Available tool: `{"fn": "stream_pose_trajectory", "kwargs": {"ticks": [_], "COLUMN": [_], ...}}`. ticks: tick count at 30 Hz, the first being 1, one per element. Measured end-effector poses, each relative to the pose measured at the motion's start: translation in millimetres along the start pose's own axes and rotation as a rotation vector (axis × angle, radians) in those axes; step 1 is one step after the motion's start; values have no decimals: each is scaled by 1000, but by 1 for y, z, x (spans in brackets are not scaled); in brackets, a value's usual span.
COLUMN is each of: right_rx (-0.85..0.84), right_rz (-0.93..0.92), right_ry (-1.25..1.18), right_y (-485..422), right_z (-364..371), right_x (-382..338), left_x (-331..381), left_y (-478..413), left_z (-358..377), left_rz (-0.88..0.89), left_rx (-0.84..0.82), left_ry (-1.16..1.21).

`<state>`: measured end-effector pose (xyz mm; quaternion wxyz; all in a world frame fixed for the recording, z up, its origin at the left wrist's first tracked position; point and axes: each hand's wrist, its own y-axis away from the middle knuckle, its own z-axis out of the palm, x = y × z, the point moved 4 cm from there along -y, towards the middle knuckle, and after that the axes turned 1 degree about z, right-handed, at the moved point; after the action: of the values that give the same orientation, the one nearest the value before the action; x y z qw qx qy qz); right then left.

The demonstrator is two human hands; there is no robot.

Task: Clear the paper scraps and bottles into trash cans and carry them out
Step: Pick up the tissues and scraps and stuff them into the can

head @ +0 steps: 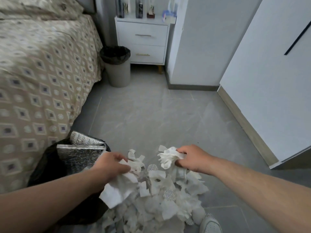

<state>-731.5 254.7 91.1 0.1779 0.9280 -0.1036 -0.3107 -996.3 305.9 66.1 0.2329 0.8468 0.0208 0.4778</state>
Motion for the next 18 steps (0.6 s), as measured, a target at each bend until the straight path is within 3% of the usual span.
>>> {"fn": "stream_pose_trajectory", "kwargs": {"ticks": [5,12,18], "right_rx": [-10,-38,-37], "right_rz": [71,120,97], "right_ry": [-289,-438,-469], "right_y": [1,-17,-25], "right_z": [25,38,47], "right_x": [-4,-5,-12], "left_x": [-12,-10,-9], "left_y": [17,-1,1], "left_z": [-17,-46,-95], "left_rz": [-121,-184,-111], "left_rx": [-59,-42,-17], "left_ry": [427,568,751]}}
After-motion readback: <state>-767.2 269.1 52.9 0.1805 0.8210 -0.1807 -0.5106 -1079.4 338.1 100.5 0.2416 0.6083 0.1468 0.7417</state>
